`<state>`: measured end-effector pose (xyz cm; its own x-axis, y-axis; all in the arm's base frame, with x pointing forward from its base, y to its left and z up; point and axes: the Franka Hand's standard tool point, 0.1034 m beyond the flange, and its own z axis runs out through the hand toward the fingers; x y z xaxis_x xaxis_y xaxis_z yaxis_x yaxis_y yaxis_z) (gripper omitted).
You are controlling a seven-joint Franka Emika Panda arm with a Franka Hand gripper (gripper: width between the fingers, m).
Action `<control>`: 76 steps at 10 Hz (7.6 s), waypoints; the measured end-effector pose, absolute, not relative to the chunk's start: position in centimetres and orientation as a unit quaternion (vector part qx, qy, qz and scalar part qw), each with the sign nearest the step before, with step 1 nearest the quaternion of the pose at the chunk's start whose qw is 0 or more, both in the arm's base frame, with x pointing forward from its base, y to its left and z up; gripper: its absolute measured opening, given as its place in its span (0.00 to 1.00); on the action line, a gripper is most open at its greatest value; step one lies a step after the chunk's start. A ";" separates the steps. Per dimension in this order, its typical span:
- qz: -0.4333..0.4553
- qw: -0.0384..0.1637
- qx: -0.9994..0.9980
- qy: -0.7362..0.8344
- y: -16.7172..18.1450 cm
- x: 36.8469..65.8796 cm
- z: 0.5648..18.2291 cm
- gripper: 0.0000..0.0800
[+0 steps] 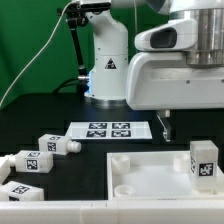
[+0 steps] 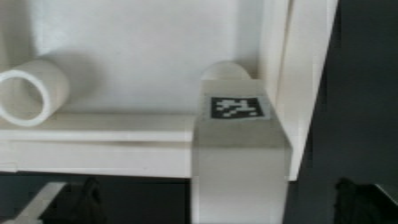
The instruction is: Assemble one leg
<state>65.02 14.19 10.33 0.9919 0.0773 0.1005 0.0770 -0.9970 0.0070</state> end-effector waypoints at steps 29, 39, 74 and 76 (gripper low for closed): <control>0.031 -0.058 0.909 -0.412 15.3 64.9 8.6 0.80; 0.058 -0.027 0.998 0.023 14.6 65.2 8.6 0.81; 0.038 -0.010 0.996 0.075 14.4 65.0 8.3 0.81; 0.040 -0.008 0.992 0.120 14.2 65.1 8.5 0.66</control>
Offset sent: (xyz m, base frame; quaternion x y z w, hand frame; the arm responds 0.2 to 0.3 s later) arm 0.0051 -0.0022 -0.0058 0.0066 0.0103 -0.0112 0.9999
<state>65.07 14.15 8.46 0.9679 0.2378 0.0810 0.2391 -0.9710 -0.0060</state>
